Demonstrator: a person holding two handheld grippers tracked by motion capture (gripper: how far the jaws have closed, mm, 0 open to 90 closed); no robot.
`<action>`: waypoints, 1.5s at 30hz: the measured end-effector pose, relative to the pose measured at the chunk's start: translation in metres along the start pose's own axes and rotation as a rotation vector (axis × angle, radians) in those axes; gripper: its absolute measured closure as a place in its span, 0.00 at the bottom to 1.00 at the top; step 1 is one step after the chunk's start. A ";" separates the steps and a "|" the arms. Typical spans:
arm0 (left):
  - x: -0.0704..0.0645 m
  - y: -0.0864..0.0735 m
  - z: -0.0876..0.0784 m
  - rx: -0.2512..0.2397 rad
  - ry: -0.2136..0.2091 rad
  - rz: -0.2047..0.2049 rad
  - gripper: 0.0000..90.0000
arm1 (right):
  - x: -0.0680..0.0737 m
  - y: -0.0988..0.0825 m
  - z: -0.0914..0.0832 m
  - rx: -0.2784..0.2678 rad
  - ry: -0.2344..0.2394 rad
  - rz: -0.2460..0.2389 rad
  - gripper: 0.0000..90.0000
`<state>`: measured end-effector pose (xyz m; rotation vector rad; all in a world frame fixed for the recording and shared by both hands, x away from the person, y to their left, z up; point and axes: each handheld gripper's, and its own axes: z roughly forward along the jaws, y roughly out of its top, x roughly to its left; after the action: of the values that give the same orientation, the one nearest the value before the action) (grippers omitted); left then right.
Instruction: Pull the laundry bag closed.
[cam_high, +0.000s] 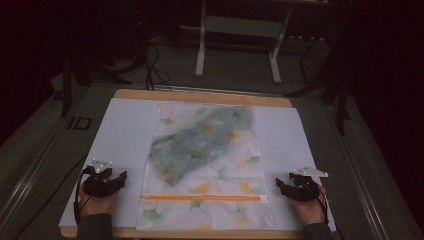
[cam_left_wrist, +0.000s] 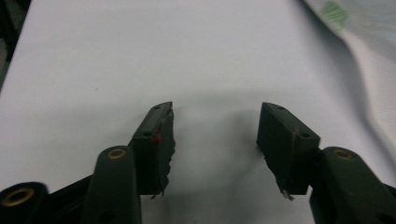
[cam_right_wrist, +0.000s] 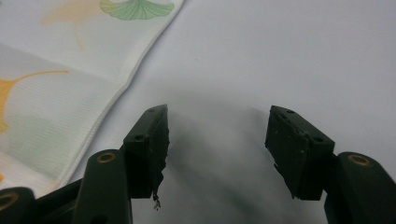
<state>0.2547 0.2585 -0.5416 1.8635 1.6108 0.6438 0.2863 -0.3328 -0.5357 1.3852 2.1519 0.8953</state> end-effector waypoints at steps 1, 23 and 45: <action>-0.001 0.000 -0.001 -0.008 -0.010 0.002 0.54 | 0.000 0.000 -0.001 0.002 0.005 -0.006 0.44; -0.001 -0.001 -0.018 -0.051 -0.128 0.037 0.59 | 0.017 0.010 -0.009 0.002 0.074 -0.099 0.53; -0.005 -0.008 -0.028 -0.054 -0.170 0.091 0.63 | 0.054 0.034 -0.006 0.015 0.184 -0.223 0.57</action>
<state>0.2287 0.2572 -0.5272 1.9066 1.3940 0.5454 0.2820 -0.2756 -0.5084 1.0782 2.3974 0.9522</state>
